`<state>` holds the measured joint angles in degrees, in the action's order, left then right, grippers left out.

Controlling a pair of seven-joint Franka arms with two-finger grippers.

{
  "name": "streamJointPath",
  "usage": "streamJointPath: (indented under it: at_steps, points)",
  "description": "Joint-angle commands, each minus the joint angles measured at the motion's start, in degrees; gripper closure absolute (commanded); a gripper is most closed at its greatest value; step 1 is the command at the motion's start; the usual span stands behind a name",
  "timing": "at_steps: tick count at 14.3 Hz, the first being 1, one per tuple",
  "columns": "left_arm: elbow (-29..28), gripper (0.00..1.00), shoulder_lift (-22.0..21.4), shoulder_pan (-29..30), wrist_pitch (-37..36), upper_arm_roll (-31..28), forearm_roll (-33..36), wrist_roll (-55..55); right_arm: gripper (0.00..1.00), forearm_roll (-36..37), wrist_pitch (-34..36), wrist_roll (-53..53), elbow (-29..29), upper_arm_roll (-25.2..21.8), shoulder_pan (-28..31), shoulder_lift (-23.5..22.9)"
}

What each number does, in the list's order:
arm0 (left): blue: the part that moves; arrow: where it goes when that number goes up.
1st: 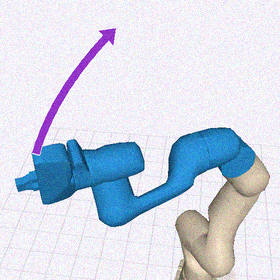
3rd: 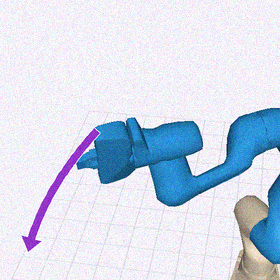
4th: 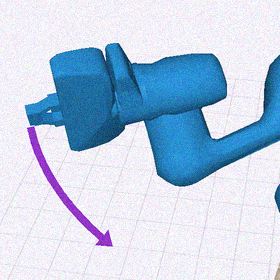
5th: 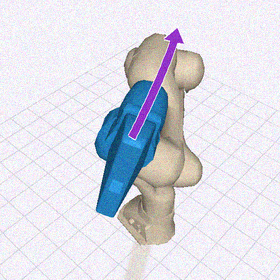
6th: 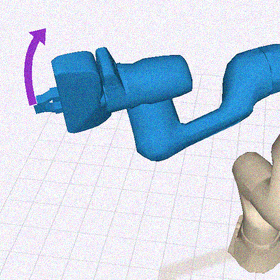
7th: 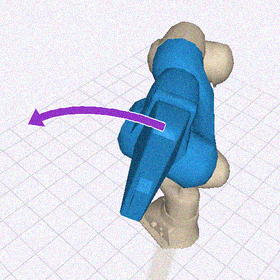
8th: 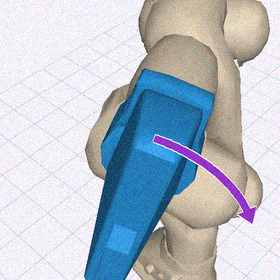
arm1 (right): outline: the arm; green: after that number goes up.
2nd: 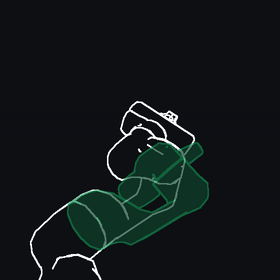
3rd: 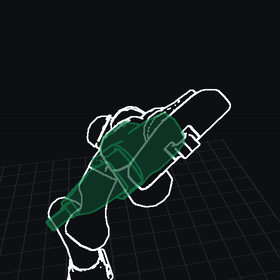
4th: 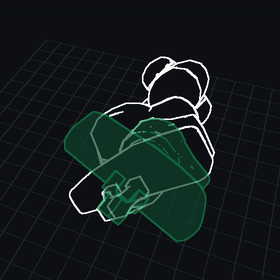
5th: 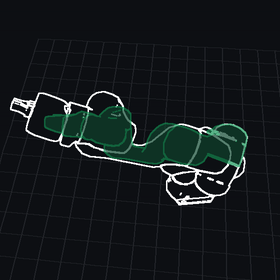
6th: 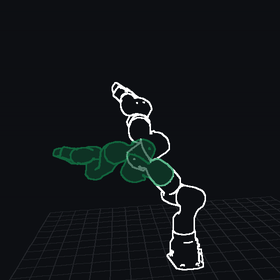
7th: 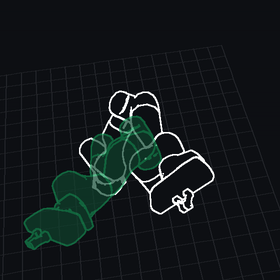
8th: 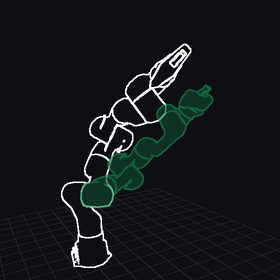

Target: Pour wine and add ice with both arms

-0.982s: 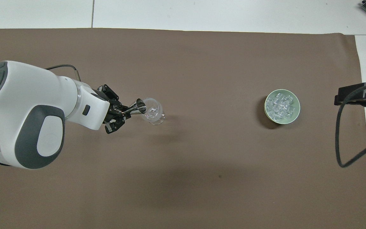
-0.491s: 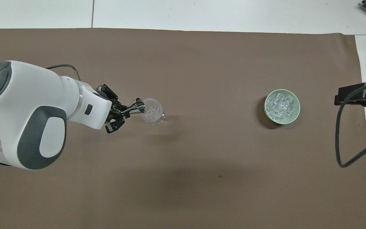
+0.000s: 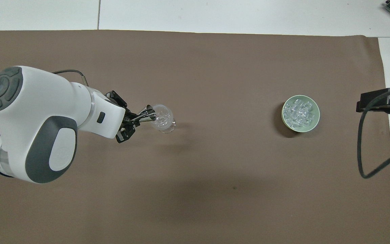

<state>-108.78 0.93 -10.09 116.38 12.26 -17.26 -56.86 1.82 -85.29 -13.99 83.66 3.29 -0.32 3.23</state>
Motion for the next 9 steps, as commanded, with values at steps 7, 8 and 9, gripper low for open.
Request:
streamJointPath:
  at_steps: [7, 8, 9]
  points:
    - [2.4, 1.0, 0.7, -2.0, -0.8, -0.7, 5.6, 5.1, 0.0, -0.2, 1.0, 0.9, 0.0, 0.4, 1.0, 0.5]
    - [2.6, 1.0, 0.7, -2.1, -0.9, -0.7, 6.4, 6.0, 0.0, -0.2, 1.0, 0.9, 0.0, 0.4, 1.0, 0.5]
    - [2.9, 1.0, 0.8, -2.8, -1.0, -0.7, 7.3, 6.9, 0.0, -0.2, 1.0, 0.9, 0.0, 0.4, 1.0, 0.5]
